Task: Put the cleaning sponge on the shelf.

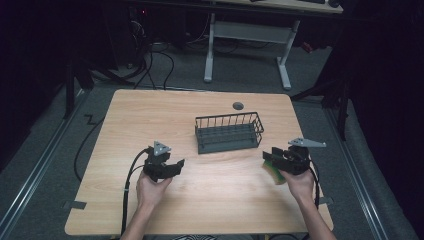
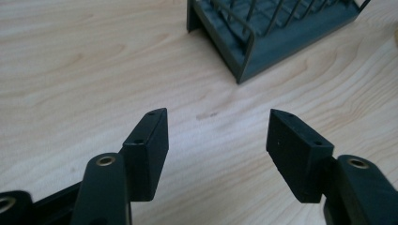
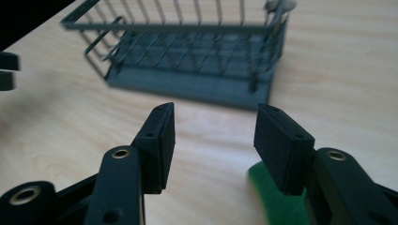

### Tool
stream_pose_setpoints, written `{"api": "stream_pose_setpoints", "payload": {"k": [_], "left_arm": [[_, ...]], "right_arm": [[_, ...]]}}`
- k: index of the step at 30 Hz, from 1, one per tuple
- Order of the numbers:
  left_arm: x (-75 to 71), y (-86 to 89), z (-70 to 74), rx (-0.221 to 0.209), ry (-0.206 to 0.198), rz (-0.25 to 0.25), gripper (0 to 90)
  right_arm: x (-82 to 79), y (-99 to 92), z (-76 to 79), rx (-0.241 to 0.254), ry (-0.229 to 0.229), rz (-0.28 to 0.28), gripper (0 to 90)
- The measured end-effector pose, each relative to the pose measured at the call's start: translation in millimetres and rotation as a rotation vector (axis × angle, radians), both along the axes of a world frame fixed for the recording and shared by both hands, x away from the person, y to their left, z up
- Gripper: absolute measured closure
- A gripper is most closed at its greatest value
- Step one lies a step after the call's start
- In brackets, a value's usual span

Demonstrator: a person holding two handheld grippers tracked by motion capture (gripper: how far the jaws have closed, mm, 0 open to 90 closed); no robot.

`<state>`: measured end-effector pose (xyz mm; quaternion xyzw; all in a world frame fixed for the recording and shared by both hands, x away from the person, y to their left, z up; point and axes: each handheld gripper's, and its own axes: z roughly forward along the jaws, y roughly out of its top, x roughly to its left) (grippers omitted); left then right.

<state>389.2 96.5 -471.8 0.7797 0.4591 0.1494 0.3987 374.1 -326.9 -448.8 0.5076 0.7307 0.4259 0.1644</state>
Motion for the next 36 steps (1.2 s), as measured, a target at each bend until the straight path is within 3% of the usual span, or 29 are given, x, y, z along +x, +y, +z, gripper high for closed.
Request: {"api": "stream_pose_setpoints", "payload": {"k": [6,15,20,32,36], "left_arm": [[22.2,-9.3,23.8,-0.002,0.004,0.002,39.6],[47.3,-22.9,44.5,-0.034,-0.017,0.013,43.8],[62.1,-32.2,48.6,-0.018,0.001,0.014,44.8],[90.5,-53.3,49.2,0.005,0.039,0.046,47.2],[95.5,-54.7,46.1,-0.029,0.056,0.055,50.9]], "right_arm": [[28.1,-0.9,19.7,-0.022,-0.013,-0.01,50.9],[70.1,5.3,27.5,-0.042,0.024,-0.032,54.5],[90.1,6.0,28.2,-0.069,0.05,-0.051,56.5],[122.1,11.0,22.0,-0.077,0.103,-0.084,63.0],[127.2,15.0,17.3,-0.093,0.119,-0.078,66.1]]}}
